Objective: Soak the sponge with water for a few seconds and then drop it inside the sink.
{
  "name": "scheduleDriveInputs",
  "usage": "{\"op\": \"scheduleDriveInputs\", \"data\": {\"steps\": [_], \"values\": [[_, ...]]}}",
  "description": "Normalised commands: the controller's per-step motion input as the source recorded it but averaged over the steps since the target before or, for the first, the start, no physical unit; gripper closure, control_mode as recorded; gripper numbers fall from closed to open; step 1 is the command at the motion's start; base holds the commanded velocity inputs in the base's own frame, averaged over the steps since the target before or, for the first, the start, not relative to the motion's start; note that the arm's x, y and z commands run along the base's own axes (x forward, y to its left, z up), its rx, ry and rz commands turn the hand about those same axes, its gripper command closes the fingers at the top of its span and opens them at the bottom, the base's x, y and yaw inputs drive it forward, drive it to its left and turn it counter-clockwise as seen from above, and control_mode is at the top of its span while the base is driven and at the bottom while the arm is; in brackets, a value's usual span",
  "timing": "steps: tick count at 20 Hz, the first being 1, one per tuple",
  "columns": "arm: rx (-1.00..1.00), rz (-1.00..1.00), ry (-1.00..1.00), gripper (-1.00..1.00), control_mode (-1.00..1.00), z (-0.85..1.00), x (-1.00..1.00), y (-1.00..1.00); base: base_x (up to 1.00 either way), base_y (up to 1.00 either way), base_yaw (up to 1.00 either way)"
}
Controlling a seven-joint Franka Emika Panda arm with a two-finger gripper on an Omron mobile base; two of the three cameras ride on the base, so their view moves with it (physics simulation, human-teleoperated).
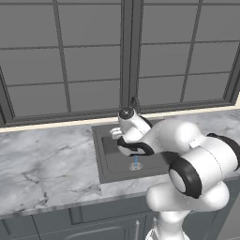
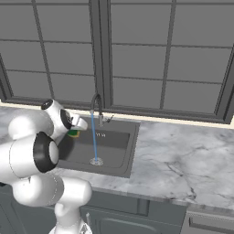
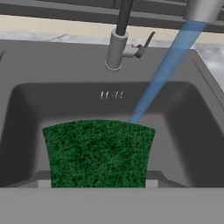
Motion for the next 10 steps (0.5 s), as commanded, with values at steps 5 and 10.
{"op": "scheduleDriveInputs", "data": {"steps": [5,10], "values": [[0.05,0.00,0.00,1.00,-1.00,0.05,0.00,0.01,0.00,0.00,0.00],[0.04,0.00,0.09,1.00,-1.00,0.00,0.00,0.01,0.00,0.00,0.00]]}}
